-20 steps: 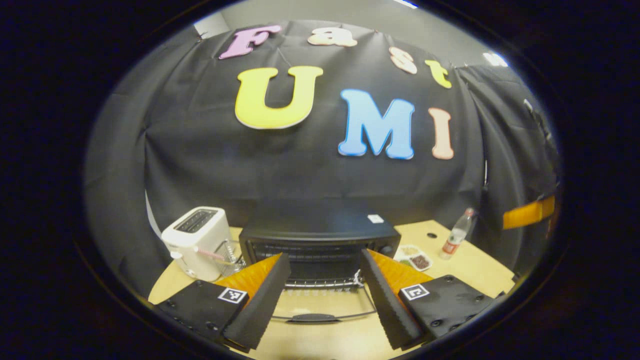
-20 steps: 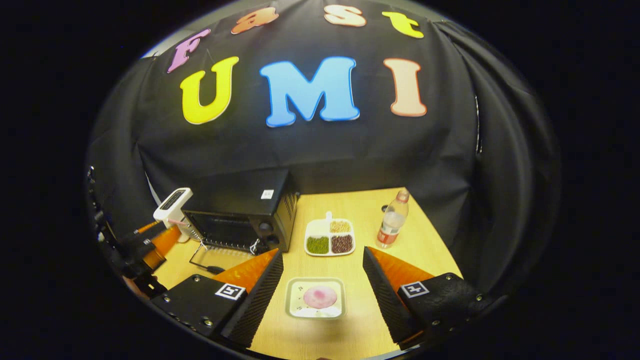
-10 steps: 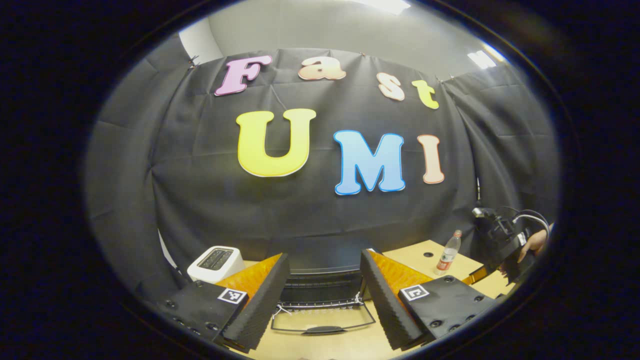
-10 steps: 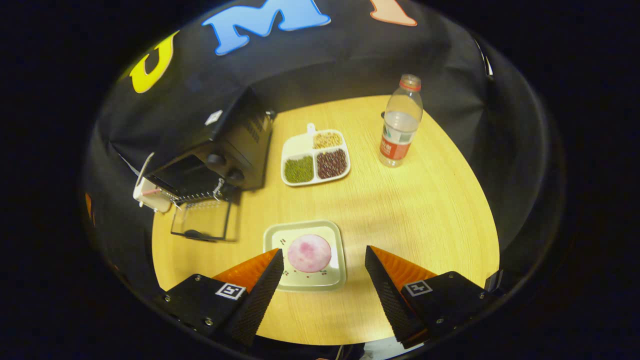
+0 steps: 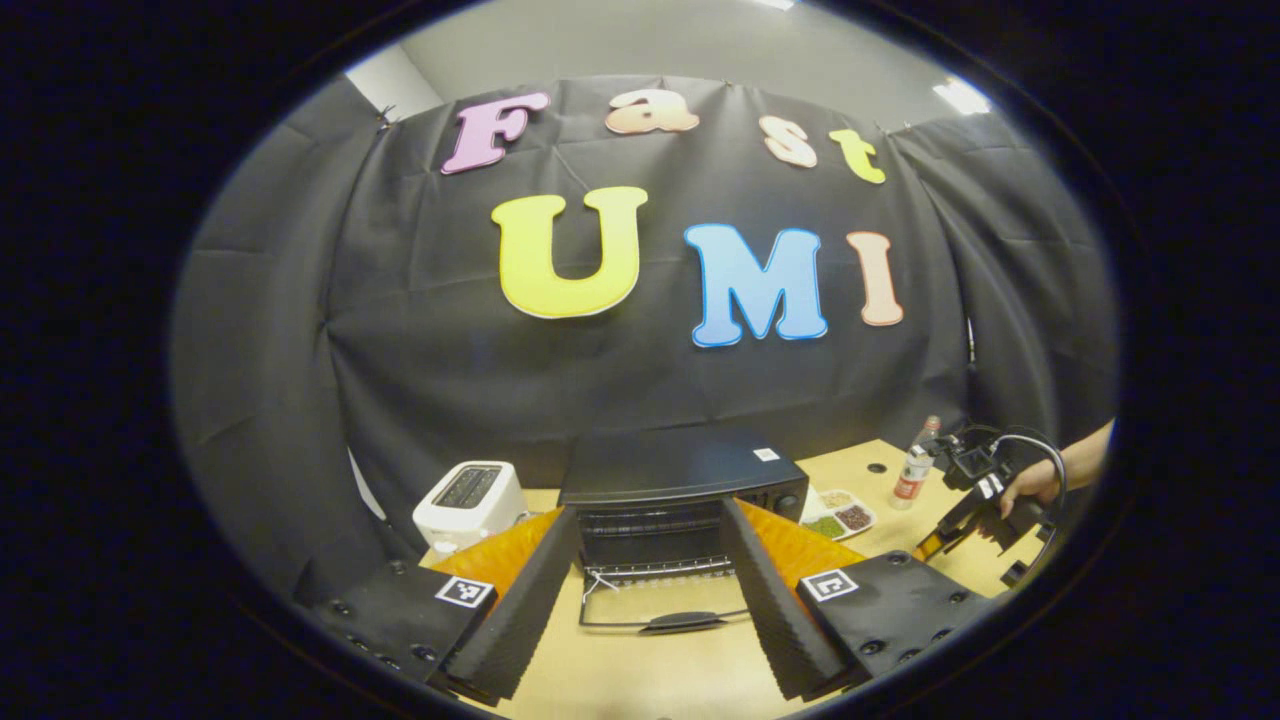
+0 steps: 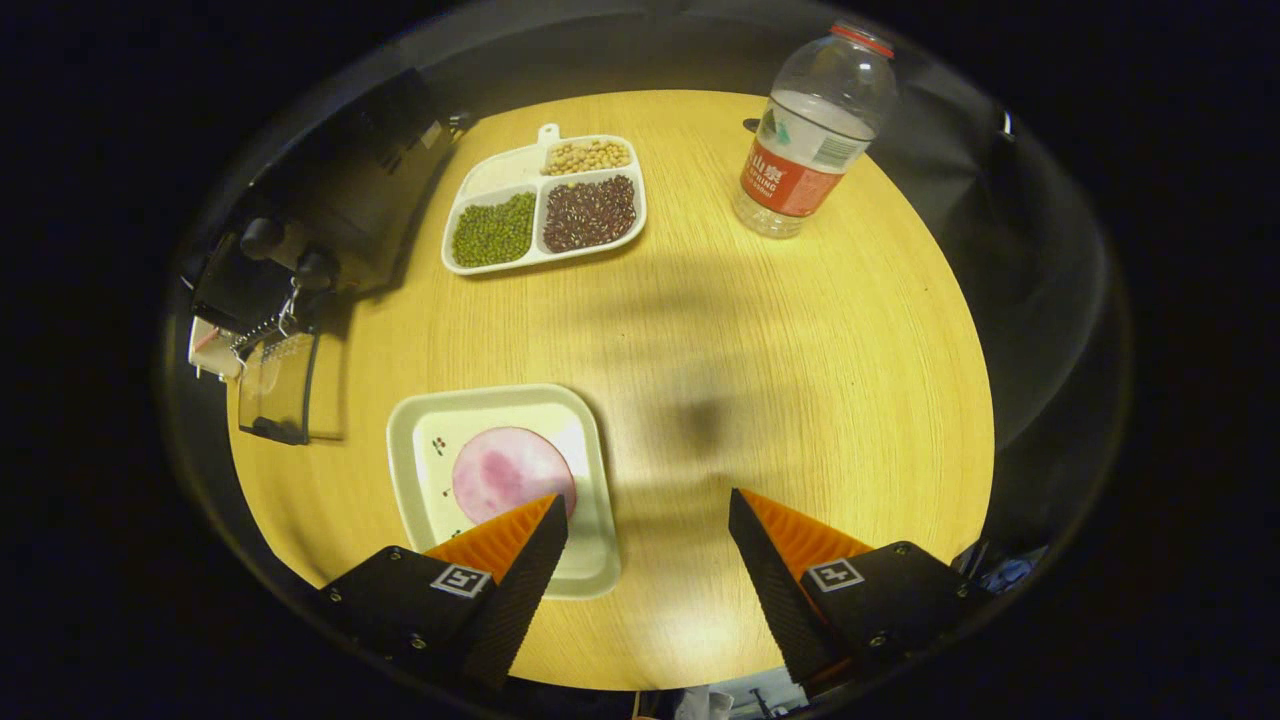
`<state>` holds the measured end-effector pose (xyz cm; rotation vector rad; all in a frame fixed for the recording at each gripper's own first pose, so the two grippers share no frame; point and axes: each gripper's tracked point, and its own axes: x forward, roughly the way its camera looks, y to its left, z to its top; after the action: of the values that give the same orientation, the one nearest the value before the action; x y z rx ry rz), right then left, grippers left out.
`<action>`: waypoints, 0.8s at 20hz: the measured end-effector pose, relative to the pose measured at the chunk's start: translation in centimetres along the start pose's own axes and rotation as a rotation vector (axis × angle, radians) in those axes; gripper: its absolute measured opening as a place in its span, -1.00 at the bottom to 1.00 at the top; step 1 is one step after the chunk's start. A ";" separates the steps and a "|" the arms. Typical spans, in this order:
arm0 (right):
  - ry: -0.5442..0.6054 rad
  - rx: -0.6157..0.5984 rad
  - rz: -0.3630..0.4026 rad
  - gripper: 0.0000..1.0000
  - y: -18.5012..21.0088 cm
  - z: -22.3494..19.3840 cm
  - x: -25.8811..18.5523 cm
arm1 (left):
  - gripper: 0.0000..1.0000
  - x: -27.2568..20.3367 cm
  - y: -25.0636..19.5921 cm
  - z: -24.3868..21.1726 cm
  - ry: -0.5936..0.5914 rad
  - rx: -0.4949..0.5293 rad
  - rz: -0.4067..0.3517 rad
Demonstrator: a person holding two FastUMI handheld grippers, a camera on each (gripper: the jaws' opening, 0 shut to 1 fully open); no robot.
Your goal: Open the electric oven with the left hand, put the food in, and close the electric oven.
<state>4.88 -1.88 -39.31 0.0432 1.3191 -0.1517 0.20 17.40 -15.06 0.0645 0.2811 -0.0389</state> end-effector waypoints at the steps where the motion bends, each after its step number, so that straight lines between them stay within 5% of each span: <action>1: 0.011 -0.008 -0.004 0.97 0.1 -0.1 0.6 | 0.92 -0.1 0.1 -0.1 0.005 0.003 0.005; 6: 0.014 -0.085 -0.047 0.92 0.4 0.4 2.2 | 0.83 -0.3 0.2 -0.7 0.027 0.008 0.013; 8: 0.004 -0.119 -0.051 0.75 0.5 0.8 1.9 | 1.00 -0.4 -0.2 -0.9 0.031 0.008 0.010; 11: 0.009 -0.092 0.038 0.62 2.2 0.4 2.4 | 0.92 -0.5 -0.7 -0.8 0.028 0.004 0.006; 13: 0.013 -0.050 0.085 -0.22 2.7 0.3 2.4 | 0.92 -0.6 -1.1 -0.6 0.021 -0.001 0.002; 14: -0.002 -0.037 0.119 -0.37 2.7 0.8 2.1 | 0.92 -0.7 -1.1 -0.4 0.017 -0.001 0.003; 15: 0.015 -0.019 0.134 -0.72 2.7 0.3 2.6 | 0.92 -0.8 -1.2 -0.3 0.016 -0.001 0.004; 16: 0.026 0.005 0.154 -0.77 2.5 0.6 2.4 | 0.92 -0.8 -1.3 -0.2 0.015 -0.001 0.006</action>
<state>6.34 0.32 -41.65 0.1509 1.3357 -0.0236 -0.67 16.11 -15.16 0.0647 0.2963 -0.0320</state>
